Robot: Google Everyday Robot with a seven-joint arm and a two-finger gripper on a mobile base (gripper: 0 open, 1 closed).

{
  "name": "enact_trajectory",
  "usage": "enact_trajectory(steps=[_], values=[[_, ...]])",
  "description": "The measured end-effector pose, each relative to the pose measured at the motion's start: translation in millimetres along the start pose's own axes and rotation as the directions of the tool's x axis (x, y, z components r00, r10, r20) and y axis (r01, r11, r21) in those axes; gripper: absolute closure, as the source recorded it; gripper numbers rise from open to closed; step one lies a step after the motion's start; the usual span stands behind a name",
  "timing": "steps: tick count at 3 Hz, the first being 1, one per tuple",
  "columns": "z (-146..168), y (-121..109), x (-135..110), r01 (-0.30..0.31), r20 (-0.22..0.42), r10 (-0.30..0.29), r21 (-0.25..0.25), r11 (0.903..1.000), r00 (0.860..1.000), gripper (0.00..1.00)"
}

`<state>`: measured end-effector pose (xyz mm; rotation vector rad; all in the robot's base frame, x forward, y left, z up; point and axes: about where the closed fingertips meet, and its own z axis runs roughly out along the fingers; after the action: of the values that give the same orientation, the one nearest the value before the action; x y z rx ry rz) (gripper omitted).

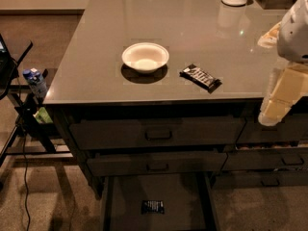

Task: Pick rxbar blueberry from bottom drawer and place on counter

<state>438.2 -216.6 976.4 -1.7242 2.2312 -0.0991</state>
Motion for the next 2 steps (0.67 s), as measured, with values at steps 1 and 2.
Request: enact_trajectory(steps=[1, 2], values=[[0, 0, 0, 0.0, 0.001, 0.0, 0.002, 1.0, 1.0, 0.0], [25, 15, -4, -0.017, 0.013, 0.018, -0.025, 0.9995, 1.0, 0.0]])
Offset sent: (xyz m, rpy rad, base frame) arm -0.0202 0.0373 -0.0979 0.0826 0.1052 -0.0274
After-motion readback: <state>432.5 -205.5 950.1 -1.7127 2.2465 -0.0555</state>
